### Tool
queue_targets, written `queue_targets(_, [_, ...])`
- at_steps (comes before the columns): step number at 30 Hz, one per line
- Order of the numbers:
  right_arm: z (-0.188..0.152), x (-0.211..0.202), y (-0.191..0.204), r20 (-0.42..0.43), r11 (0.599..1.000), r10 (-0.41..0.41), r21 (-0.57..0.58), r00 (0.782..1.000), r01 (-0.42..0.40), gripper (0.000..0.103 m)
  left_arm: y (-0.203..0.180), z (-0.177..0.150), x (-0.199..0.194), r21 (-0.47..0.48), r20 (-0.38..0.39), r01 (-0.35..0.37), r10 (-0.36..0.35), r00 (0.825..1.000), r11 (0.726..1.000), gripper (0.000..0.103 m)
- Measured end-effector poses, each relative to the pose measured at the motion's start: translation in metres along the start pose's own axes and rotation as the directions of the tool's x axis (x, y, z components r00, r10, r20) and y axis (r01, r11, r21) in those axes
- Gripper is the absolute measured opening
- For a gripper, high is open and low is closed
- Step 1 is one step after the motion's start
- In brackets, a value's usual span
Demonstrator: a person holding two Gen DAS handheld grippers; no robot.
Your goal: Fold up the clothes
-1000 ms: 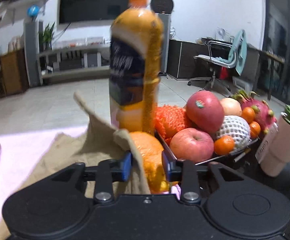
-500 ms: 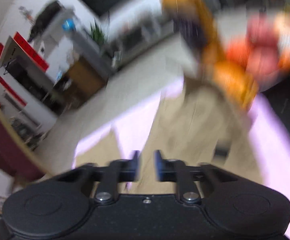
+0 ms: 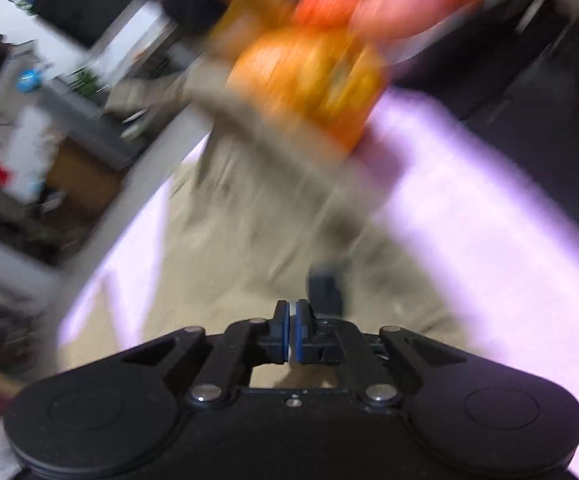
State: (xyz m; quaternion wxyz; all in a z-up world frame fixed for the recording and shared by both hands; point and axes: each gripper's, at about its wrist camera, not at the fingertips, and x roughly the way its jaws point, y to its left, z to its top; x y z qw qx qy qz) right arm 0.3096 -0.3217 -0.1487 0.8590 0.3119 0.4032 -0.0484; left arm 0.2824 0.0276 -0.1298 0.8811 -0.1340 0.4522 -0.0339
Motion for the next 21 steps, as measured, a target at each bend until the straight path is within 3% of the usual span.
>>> queue_targets(1, [0.001, -0.009, 0.003, 0.035, 0.999, -0.029, -0.023, 0.999, 0.029, 0.016, 0.001, 0.002, -0.01, -0.001, 0.013, -0.002, 0.002, 1.0, 1.0, 0.01])
queue_targets(2, [0.001, -0.021, 0.005, 0.045, 1.0, -0.011, -0.027, 0.999, 0.013, 0.018, 0.001, 0.003, -0.019, -0.001, 0.025, -0.003, 0.003, 1.0, 1.0, 0.01])
queue_targets(5, [0.003, -0.058, 0.014, 0.063, 0.997, 0.073, -0.04, 0.995, -0.071, 0.024, -0.001, 0.005, -0.055, 0.03, 0.069, -0.012, 0.01, 0.998, 0.999, 0.011])
queue_targets(7, [0.003, -0.087, 0.022, 0.08, 0.988, 0.145, -0.064, 0.986, -0.14, 0.034, -0.005, -0.001, -0.079, 0.066, 0.099, -0.012, 0.005, 0.995, 0.998, 0.022])
queue_targets(10, [-0.005, -0.126, 0.028, 0.126, 0.976, 0.201, -0.114, 0.971, -0.187, 0.045, -0.015, -0.024, -0.109, 0.112, 0.102, 0.037, -0.048, 0.994, 0.993, 0.023])
queue_targets(15, [-0.009, -0.178, 0.017, 0.202, 0.965, 0.202, -0.207, 0.958, -0.16, 0.046, -0.055, -0.065, -0.132, 0.209, 0.094, 0.095, -0.116, 0.989, 0.973, 0.022])
queue_targets(18, [-0.014, -0.167, 0.004, 0.05, 0.954, 0.194, -0.242, 0.98, -0.177, 0.045, -0.066, -0.078, -0.11, 0.21, 0.064, 0.058, -0.073, 0.995, 0.976, 0.022])
queue_targets(19, [-0.017, -0.153, -0.005, -0.028, 0.959, 0.202, -0.199, 0.979, -0.204, 0.035, -0.068, -0.081, -0.101, 0.204, 0.054, 0.036, -0.048, 0.997, 0.978, 0.019])
queue_targets(21, [-0.027, -0.117, -0.024, -0.197, 0.963, 0.243, -0.068, 0.95, -0.26, 0.014, -0.072, -0.088, -0.082, 0.193, 0.033, -0.009, 0.002, 0.999, 0.981, 0.015])
